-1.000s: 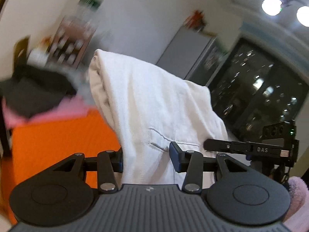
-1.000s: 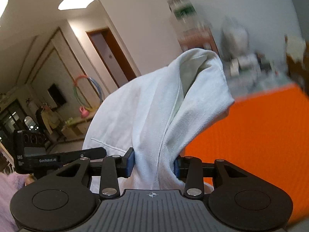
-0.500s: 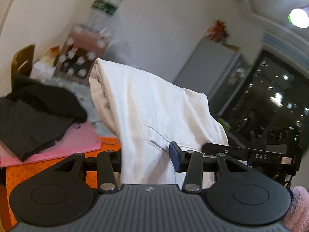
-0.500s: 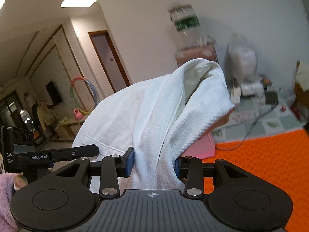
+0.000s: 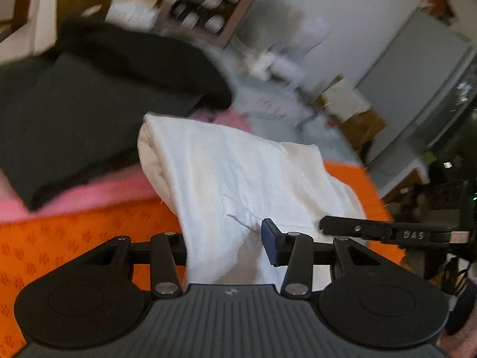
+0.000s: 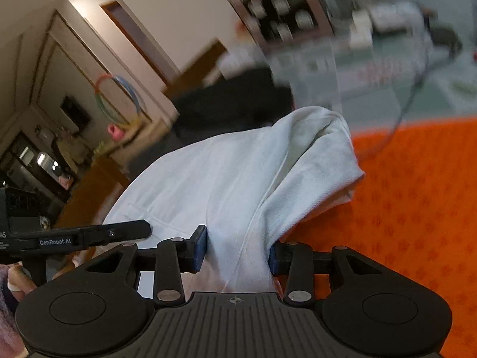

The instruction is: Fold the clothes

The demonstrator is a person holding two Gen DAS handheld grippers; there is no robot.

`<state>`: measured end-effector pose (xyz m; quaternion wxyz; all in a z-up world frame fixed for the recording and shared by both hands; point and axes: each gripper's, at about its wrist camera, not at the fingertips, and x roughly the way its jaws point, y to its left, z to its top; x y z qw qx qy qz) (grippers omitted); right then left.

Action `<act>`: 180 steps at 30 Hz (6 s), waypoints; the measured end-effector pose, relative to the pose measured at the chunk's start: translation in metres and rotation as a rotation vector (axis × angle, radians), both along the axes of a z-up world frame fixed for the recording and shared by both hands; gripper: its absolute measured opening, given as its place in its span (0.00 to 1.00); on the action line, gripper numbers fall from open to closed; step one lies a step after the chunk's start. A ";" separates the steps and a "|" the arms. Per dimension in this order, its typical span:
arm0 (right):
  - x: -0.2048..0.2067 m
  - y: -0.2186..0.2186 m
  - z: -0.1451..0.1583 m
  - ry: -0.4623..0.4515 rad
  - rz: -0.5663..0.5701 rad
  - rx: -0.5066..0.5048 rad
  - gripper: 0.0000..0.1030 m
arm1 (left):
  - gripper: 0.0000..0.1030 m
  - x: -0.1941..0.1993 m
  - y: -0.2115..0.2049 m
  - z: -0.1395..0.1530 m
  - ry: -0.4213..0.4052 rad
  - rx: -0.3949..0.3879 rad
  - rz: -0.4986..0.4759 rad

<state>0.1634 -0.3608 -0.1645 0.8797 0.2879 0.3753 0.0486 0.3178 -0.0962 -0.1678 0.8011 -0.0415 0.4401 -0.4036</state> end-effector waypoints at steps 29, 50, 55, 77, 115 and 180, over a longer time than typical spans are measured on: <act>-0.049 -0.013 0.053 -0.061 -0.202 -0.257 0.34 | 0.50 -0.058 0.041 0.058 -0.065 -0.044 0.138; -0.064 0.088 0.021 -0.004 0.055 -0.364 0.35 | 0.23 -0.100 0.035 0.020 -0.114 0.137 0.058; -0.102 0.103 0.069 -0.089 -0.012 -0.347 0.63 | 0.46 -0.129 0.069 0.054 -0.187 0.122 0.060; -0.340 0.218 0.128 -0.262 -0.300 -0.331 0.99 | 0.94 -0.323 0.252 0.115 -0.439 -0.001 -0.053; -0.378 0.181 -0.161 -0.283 0.061 -0.088 0.71 | 0.94 -0.419 0.240 0.134 -0.376 0.172 0.114; -0.396 0.197 0.083 -0.082 0.066 0.227 0.16 | 0.94 -0.631 0.170 0.031 -0.787 0.150 -0.035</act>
